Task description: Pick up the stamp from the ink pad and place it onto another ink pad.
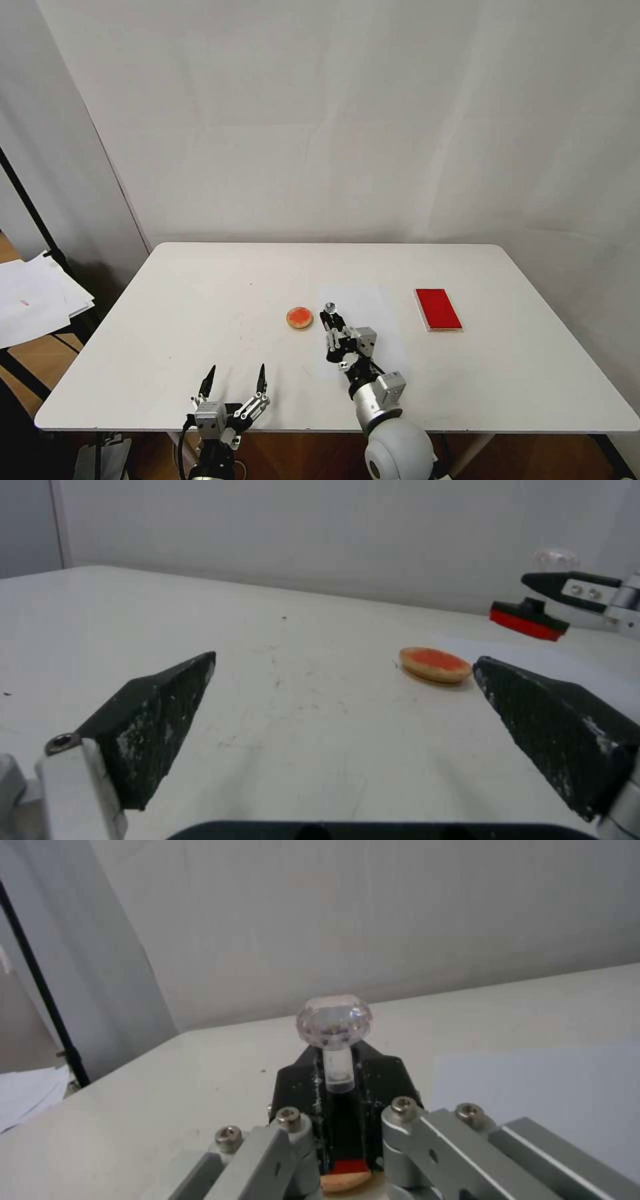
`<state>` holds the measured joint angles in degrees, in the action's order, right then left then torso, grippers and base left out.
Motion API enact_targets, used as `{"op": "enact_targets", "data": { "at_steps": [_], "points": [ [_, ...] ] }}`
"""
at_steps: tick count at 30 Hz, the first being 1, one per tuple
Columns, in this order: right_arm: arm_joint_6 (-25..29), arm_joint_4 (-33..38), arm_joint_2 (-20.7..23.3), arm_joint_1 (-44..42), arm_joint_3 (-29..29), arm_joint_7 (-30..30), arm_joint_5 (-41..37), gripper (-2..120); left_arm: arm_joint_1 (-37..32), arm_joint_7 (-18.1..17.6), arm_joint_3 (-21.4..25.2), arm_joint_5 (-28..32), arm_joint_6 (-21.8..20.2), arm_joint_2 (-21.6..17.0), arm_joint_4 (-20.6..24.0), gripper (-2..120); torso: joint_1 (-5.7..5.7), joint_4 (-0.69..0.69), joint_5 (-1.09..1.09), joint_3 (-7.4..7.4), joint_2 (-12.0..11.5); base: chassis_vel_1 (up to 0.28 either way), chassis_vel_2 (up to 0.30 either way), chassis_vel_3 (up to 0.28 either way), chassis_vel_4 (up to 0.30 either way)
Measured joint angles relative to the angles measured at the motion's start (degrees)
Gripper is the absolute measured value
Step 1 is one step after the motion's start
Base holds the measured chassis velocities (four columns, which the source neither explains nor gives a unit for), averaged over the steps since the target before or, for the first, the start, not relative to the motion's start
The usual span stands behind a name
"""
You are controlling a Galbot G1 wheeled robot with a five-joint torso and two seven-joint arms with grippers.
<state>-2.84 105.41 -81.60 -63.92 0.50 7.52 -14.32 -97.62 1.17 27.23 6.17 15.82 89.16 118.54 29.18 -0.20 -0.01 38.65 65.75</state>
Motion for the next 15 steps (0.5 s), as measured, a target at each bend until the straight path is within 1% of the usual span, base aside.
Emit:
{"op": "enact_targets", "data": {
  "at_steps": [7, 15],
  "points": [
    [0.0, -3.6, -1.0, 4.8, -3.4, 0.0, -2.0, 7, 0.0, 0.0, 0.0, 0.0, 0.0, 0.0, 0.0, 102, 0.0, 0.0, -0.01, 0.0, 0.0, 0.0, 0.0, 0.0, 0.0],
    [0.0, -7.8, -2.5, 7.9, -4.7, 0.1, -3.6, 7, 0.0, 0.0, 0.0, 0.0, 0.0, 0.0, 0.0, 102, 0.0, 0.0, -0.01, 0.0, 0.0, 0.0, 0.0, 0.0, 0.0]
  ]
}}
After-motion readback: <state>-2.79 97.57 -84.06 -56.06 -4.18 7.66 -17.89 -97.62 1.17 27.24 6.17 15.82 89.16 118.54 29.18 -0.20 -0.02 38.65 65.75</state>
